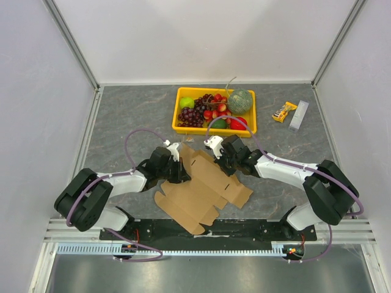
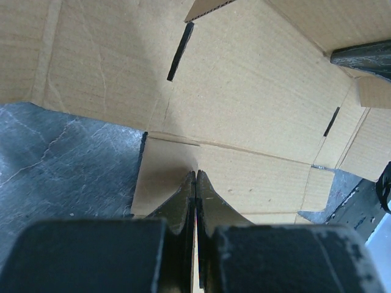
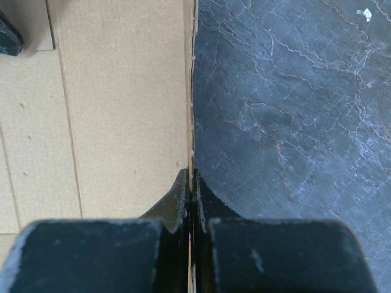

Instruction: Fold the paper box

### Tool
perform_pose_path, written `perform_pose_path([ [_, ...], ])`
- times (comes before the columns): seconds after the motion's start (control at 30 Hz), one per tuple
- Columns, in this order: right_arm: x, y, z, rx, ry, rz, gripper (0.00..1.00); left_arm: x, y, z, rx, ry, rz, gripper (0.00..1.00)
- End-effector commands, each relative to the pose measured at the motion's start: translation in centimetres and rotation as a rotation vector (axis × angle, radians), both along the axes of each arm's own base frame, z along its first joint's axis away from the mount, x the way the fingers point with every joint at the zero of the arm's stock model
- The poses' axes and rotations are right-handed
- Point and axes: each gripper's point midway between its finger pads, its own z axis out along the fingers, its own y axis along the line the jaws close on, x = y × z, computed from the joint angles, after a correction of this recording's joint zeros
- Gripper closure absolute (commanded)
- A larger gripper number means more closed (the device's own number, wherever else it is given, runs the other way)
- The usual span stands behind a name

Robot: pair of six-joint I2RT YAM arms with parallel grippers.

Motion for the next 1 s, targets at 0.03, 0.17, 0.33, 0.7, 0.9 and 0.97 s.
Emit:
perform_pose_path([
  [0.03,1.4,0.8,2.2,0.019,-0.076,0.015,1.0,1.3,-0.7,1.6,-0.018,-0.05,0.019,0.98],
  [0.17,1.8,0.1,2.9,-0.001,-0.113,-0.002,1.0,3.3,-1.0,4.8,0.005,-0.129,0.016,0.98],
  [0.33,1.9,-0.3,3.5,-0.032,-0.123,0.007,1.0,5.9,-1.2,10.1,-0.021,-0.246,0.035,0.98],
  [0.7,0.3,0.2,5.6,0.026,-0.153,0.123,0.94,12.6,7.7,15.3,-0.087,-0.314,0.358,0.98],
  [0.9,-0.9,1.3,7.1,0.068,-0.138,0.22,1.0,14.3,10.0,14.2,-0.063,-0.274,0.433,0.98],
  [0.97,-1.3,1.6,7.5,0.081,-0.138,0.248,1.0,14.5,10.0,13.4,-0.055,-0.253,0.435,0.98],
])
